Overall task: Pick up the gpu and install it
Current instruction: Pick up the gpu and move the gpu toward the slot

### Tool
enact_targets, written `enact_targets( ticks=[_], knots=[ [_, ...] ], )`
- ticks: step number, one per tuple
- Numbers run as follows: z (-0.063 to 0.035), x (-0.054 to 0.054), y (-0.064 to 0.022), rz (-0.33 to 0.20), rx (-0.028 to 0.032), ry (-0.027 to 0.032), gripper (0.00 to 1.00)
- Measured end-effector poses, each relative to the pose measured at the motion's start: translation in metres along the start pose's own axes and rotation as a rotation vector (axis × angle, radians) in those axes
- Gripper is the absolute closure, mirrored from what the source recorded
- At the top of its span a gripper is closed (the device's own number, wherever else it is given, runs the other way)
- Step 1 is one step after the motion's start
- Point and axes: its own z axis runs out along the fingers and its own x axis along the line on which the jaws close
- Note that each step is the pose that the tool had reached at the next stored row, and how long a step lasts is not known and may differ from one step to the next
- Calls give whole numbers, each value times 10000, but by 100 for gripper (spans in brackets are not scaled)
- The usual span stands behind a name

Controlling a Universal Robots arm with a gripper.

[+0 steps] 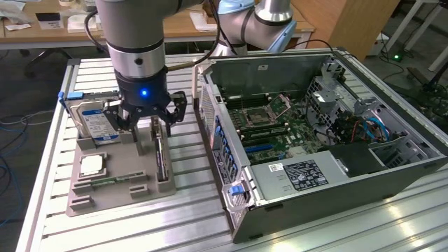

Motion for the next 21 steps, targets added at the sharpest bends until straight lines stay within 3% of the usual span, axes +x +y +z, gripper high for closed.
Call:
enact_targets(
  ticks=[21],
  knots=[
    [364,-49,-24,259,-1,-15,29]
  ],
)
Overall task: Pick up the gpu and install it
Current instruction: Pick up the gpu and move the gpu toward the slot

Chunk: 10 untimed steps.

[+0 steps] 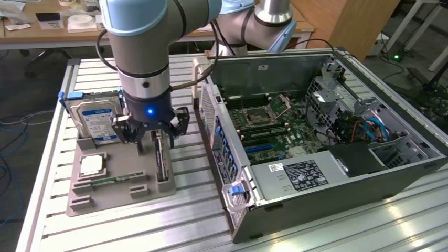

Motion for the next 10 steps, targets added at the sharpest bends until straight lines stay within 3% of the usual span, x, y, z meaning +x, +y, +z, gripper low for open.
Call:
enact_targets(
  ticks=[10],
  knots=[
    [170,-2,-16,88,0,-4,29]
  ],
)
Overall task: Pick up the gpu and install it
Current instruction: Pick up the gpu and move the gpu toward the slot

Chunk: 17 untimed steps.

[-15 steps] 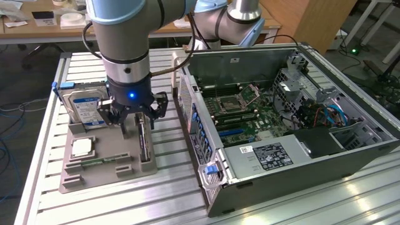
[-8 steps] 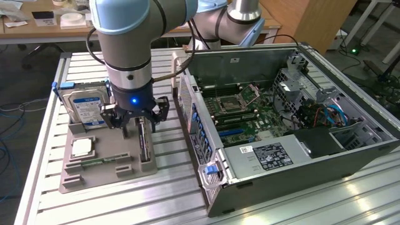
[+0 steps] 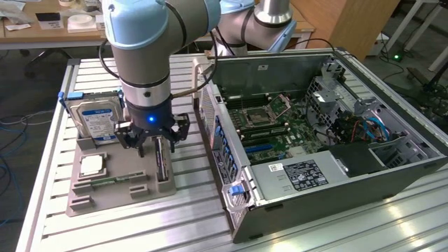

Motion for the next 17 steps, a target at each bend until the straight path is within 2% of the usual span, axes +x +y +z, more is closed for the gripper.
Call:
enact_targets(
  ticks=[8,14,15,16,17],
  knots=[
    [138,-2,-8,113,1,-7,29],
    [139,-2,-8,114,4,-7,29],
    [139,-2,-8,115,3,-7,31],
    [140,-4,-7,116,3,-8,37],
    [141,-14,-7,115,1,-9,37]
  ],
)
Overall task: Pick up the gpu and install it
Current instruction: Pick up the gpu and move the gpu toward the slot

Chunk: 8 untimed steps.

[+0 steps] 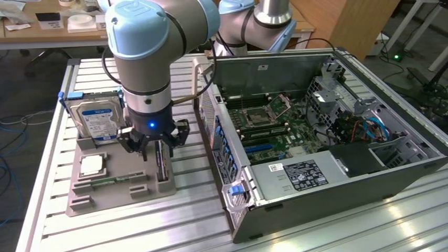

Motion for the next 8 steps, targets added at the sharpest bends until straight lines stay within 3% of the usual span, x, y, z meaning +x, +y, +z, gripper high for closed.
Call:
enact_targets(
  ticks=[1,2,5,8],
  knots=[
    [-1,-8,0,-1,1,2,37],
    [-1,-13,0,-1,2,2,44],
    [-1,-14,0,1,3,2,44],
    [-2,-15,0,0,3,3,52]
  ],
)
